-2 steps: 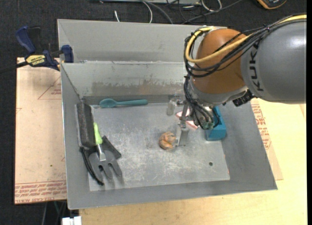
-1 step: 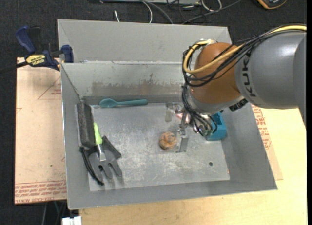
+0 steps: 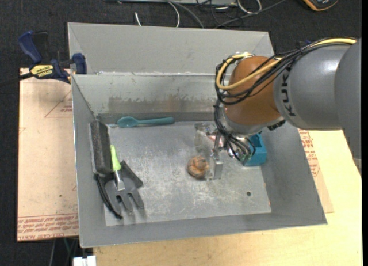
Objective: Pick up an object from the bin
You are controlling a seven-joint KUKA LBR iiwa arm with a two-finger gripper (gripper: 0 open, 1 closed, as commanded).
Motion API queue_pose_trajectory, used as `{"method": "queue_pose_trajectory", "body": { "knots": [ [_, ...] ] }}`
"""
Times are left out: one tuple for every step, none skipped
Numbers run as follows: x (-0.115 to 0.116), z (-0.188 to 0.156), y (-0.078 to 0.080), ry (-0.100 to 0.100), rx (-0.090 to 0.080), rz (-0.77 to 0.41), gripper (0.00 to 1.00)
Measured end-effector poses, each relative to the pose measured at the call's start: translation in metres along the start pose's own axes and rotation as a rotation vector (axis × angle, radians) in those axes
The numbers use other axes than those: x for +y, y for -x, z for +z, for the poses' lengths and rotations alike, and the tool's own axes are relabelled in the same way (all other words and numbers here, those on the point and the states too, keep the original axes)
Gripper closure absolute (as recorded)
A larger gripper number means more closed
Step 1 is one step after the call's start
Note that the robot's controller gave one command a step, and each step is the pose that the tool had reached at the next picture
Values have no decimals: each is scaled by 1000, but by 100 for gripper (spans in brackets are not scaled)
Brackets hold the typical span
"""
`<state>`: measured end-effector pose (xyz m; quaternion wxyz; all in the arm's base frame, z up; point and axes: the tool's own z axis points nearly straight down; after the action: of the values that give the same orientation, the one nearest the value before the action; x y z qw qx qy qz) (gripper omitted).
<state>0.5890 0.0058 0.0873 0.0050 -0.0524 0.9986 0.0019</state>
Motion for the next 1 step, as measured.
{"method": "queue_pose_trajectory", "body": {
  "knots": [
    [-1,12,-9,0,5,-54,0]
  ]
}}
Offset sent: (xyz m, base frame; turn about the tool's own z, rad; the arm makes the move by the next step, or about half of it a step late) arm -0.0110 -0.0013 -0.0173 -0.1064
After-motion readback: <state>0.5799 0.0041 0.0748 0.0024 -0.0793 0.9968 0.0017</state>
